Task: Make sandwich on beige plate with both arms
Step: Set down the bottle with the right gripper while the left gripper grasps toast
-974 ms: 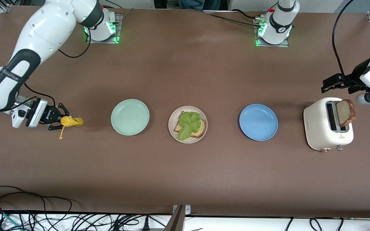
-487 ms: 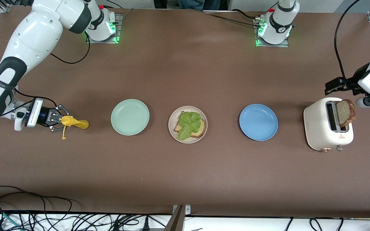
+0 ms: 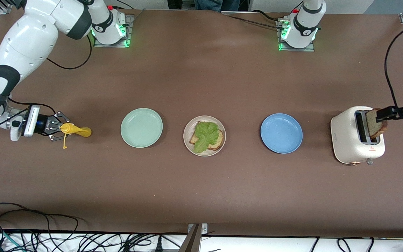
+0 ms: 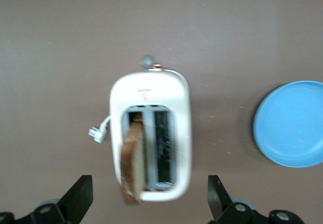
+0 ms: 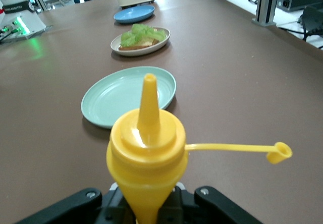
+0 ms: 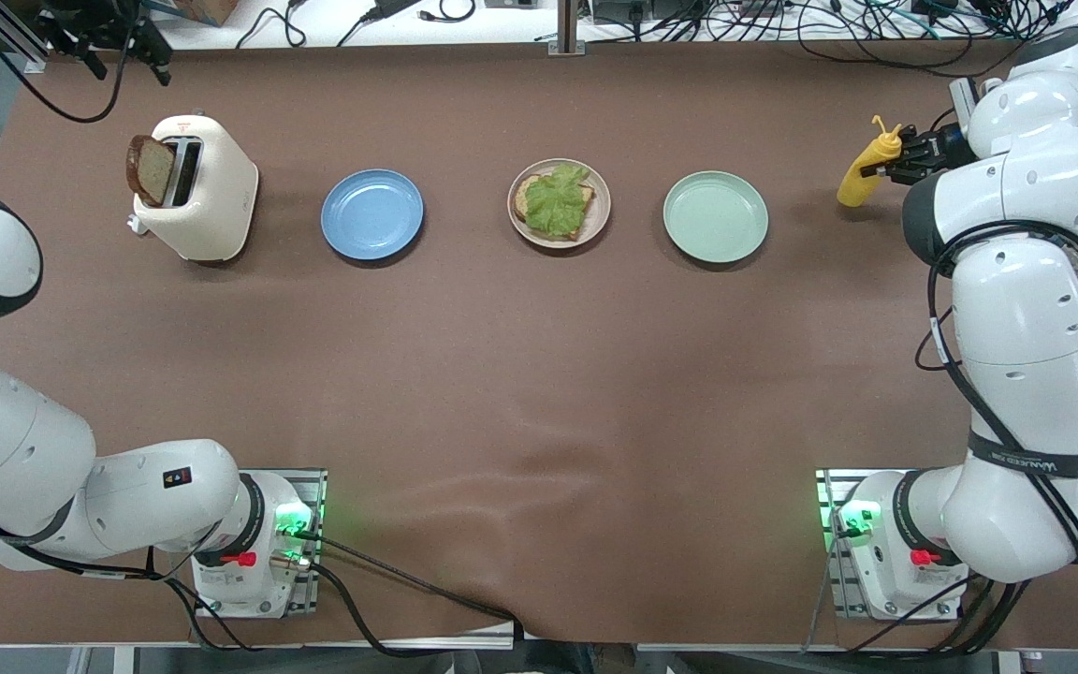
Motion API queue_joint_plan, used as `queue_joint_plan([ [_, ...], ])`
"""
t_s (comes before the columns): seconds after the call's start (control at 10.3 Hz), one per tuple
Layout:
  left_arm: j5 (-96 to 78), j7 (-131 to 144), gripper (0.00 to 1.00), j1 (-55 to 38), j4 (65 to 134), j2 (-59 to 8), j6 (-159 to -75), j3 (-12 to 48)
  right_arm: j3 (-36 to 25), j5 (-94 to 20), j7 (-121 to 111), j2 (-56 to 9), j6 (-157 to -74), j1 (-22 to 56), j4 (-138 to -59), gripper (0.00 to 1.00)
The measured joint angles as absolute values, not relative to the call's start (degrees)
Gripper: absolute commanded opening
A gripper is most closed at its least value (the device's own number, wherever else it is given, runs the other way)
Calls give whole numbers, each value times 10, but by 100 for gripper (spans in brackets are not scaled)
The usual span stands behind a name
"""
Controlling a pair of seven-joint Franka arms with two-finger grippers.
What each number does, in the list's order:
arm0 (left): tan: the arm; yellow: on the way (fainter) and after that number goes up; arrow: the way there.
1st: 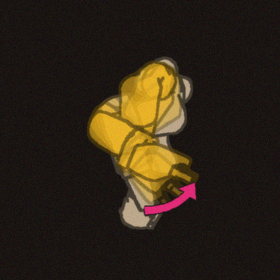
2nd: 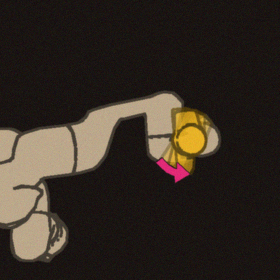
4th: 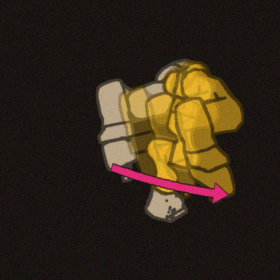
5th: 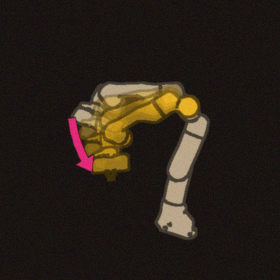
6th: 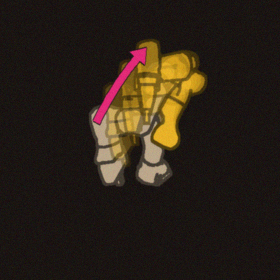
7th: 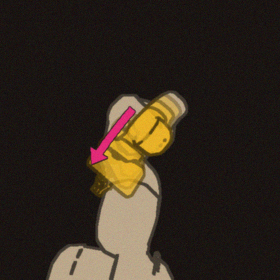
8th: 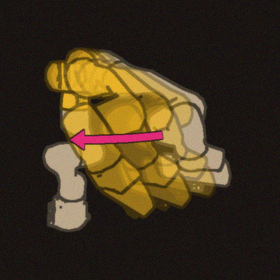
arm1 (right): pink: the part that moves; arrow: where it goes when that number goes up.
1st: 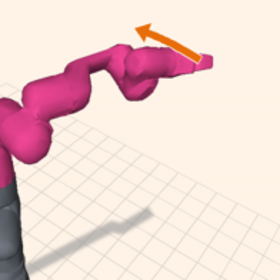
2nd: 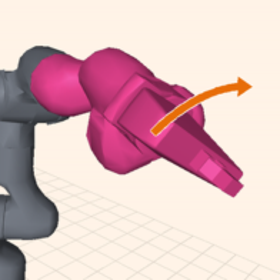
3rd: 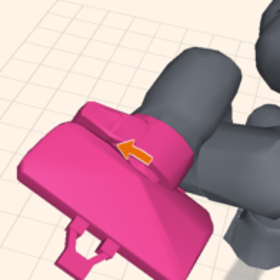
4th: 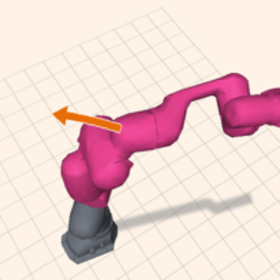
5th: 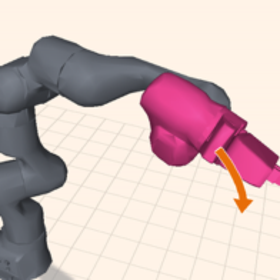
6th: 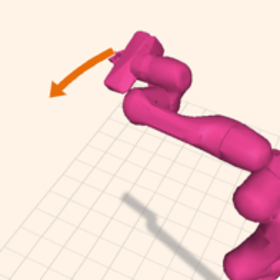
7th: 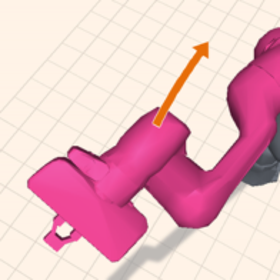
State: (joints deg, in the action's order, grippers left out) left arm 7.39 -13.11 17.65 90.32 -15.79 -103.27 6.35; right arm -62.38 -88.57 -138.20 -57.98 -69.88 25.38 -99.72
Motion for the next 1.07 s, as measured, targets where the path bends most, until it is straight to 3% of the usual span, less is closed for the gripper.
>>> queue_joint_plan([
  [0.19, 74, -156, 100, 204, 907, -185, -1059, 63, -620, -879, -1397, -580, -741, 254, -992, 0],
  [0.39, 74, -156, 100, 213, 953, -190, -1109, 64, -611, -879, -1405, -581, -757, 254, -991, 3],
  [0.49, 68, -155, 94, 222, 978, -190, -1124, 64, -608, -879, -1406, -582, -759, 255, -991, 32],
  [0.58, 57, -154, 78, 231, 997, -189, -1127, 64, -608, -878, -1406, -582, -760, 255, -991, 57],
  [0.68, 47, -154, 36, 239, 1011, -187, -1129, 64, -607, -878, -1405, -582, -761, 255, -991, 79],
  [0.78, 42, -154, 0, 244, 1022, -185, -1130, 64, -607, -878, -1405, -582, -761, 255, -991, 96],
  [1.07, 41, -149, 0, 244, 1025, -180, -1129, 67, -607, -879, -1402, -582, -760, 255, -990, 99],
])
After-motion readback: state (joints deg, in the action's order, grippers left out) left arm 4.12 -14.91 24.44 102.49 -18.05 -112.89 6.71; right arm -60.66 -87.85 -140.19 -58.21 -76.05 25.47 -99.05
